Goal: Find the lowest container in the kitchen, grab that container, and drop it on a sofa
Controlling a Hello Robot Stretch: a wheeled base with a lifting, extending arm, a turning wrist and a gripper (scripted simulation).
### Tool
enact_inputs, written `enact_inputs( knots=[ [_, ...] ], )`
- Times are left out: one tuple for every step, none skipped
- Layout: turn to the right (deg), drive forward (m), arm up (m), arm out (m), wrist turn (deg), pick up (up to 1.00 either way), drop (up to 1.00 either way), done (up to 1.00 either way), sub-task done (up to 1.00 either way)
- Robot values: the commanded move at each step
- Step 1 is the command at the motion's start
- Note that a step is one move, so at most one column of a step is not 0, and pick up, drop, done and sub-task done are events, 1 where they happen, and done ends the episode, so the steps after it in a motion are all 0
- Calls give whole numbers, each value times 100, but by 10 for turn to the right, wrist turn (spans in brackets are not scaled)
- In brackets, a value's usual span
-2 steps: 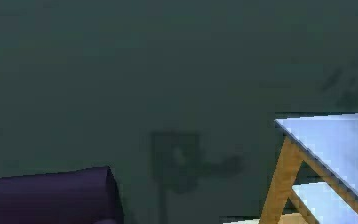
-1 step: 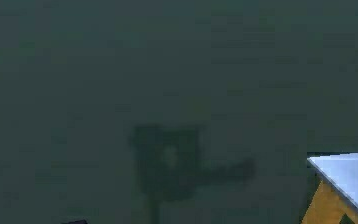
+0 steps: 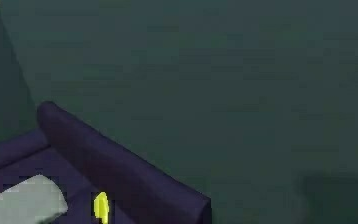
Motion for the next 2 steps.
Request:
enact_inputs(
  knots=[
    [-450,0,0,0,0,0,0,0,0],
    [-450,0,0,0,0,0,0,0,0]
  ],
)
